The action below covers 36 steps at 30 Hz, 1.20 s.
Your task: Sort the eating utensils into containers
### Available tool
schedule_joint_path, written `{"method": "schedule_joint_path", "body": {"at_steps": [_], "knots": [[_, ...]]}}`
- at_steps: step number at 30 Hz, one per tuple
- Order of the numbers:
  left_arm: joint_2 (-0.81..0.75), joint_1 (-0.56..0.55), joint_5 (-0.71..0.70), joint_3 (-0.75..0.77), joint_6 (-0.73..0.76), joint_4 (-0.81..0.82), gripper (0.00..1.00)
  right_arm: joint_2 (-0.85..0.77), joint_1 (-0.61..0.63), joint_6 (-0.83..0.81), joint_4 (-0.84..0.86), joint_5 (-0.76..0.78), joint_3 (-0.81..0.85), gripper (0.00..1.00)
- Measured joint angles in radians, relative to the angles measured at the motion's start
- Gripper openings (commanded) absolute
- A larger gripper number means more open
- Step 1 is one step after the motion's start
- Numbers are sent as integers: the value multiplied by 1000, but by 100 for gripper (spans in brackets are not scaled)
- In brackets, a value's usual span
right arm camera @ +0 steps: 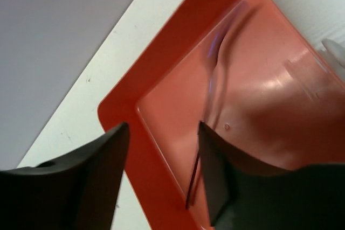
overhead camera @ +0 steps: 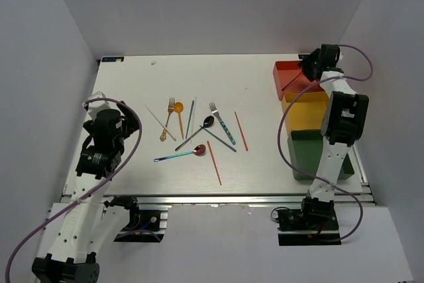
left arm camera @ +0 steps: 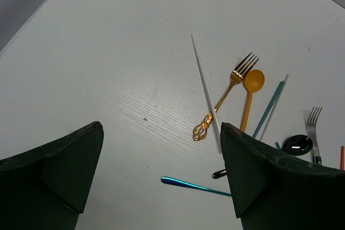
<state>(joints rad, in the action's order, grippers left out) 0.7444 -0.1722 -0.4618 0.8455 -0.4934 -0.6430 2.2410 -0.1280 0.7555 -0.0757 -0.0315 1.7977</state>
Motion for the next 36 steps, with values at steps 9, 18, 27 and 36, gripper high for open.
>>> {"method": "schedule_joint_path", "body": {"at_steps": [9, 18, 27, 36], "knots": [[0, 0, 1, 0, 0, 0, 98, -109, 11, -20, -36, 25, -27, 76], [-1, 0, 0, 0, 0, 0, 98, -293, 336, -198, -210, 305, 34, 90], [4, 0, 0, 0, 0, 0, 98, -291, 747, -481, -333, 217, -30, 76], [3, 0, 0, 0, 0, 0, 98, -219, 799, -584, -449, 233, -157, 58]]}}
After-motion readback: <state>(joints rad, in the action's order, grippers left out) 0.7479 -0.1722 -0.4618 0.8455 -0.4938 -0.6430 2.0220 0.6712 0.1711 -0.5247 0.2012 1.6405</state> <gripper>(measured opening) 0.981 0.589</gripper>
